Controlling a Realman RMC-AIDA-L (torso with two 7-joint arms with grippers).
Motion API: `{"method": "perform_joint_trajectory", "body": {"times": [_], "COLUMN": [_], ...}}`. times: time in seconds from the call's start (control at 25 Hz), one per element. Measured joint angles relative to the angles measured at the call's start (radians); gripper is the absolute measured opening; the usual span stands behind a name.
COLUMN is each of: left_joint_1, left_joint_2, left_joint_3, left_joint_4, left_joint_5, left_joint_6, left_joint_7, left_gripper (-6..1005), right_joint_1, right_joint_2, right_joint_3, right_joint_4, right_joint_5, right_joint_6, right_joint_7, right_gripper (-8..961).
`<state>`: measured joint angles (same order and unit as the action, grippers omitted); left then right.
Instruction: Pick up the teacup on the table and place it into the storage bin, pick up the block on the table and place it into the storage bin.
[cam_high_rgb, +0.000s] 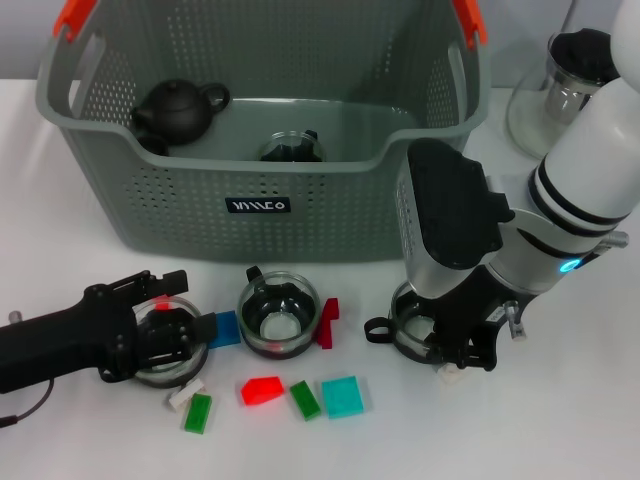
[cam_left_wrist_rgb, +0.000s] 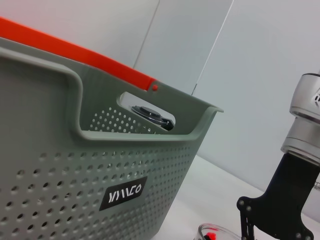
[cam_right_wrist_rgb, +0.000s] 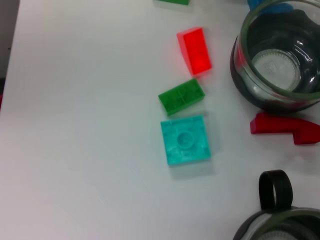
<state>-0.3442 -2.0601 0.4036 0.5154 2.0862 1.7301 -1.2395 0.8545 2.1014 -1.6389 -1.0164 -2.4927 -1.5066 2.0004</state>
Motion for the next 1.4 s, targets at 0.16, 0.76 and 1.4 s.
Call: {"method": "perform_joint_trajectory", "body": {"times": [0.16,0.76,1.4], "left_joint_1": [0.000,0.001,-0.030], "left_joint_2": [0.000,0.001,0.008], "left_joint_3": [0.000,-0.005,0.001], "left_joint_4": [0.000,0.001,0.002], "left_joint_5": [0.000,0.000,0.000], "left_joint_6": [0.000,0.001,0.003], "left_joint_7": [0.000,-0.001,-0.012], "left_gripper": [872,873,873], "right_joint_1": [0.000,-0.080,-0.114], "right_joint_2": [-0.002,-0.036,-0.007], "right_joint_3": [0.017,0.659,0.796], "right_joint_4": [-0.007,-0.233,-0.182], "right_joint_5": [0.002,0.309,0.757], "right_joint_6": [-0.010,-0.469,-0.200], "right_joint_7": [0.002,-0.267,-0.251], "right_gripper": [108,46,45]}}
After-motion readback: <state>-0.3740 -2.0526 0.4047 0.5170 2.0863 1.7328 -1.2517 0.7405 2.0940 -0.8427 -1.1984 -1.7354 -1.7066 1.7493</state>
